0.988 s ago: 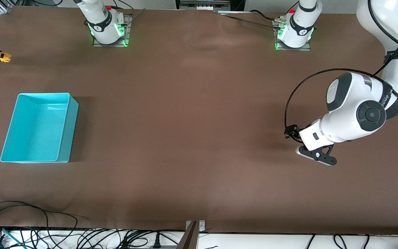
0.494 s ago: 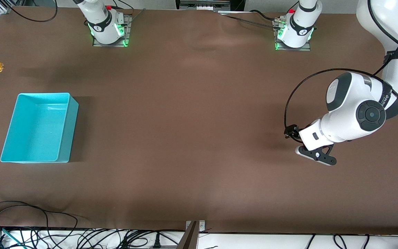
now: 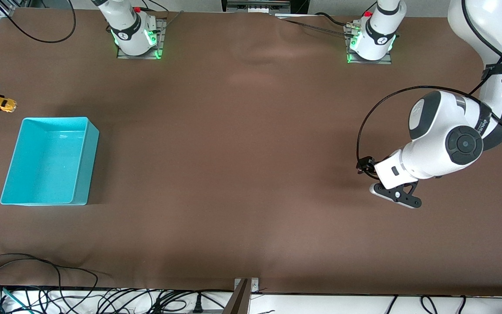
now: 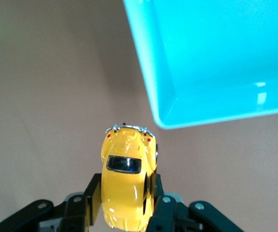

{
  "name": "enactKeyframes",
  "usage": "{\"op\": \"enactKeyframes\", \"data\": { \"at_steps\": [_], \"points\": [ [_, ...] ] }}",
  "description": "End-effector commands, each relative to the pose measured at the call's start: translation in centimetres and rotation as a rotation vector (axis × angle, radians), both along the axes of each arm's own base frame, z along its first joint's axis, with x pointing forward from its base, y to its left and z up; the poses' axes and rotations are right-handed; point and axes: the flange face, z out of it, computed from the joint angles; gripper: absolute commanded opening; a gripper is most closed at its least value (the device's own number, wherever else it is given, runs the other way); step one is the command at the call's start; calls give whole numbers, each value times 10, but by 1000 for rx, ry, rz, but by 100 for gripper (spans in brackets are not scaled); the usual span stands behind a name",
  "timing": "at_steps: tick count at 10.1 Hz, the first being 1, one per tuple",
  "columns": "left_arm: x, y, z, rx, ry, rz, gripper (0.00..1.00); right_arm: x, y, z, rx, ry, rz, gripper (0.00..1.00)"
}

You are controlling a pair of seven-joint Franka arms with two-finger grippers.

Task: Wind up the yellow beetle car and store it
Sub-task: 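Lift the car and carry it into the teal bin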

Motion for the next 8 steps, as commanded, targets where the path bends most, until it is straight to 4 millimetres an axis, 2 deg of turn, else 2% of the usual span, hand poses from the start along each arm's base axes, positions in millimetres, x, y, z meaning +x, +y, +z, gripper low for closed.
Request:
{"op": "enactKeyframes", "data": {
  "at_steps": [1, 2, 3, 6, 8],
  "points": [
    [5, 6, 7, 14, -16, 18, 100, 25, 30, 3, -4, -19, -67, 0],
    [6, 12, 10, 15, -22, 27, 100, 31, 40, -5, -4, -14, -69, 0],
    [15, 22, 28, 8, -58, 50, 100, 40, 50, -7, -8, -21, -62, 0],
    [22, 65, 30, 13, -61, 148, 100, 66, 67, -30, 22, -69, -87, 0],
    [17, 89, 22, 21, -6, 184, 100, 85, 83, -26, 31, -99, -70, 0]
  ]
}}
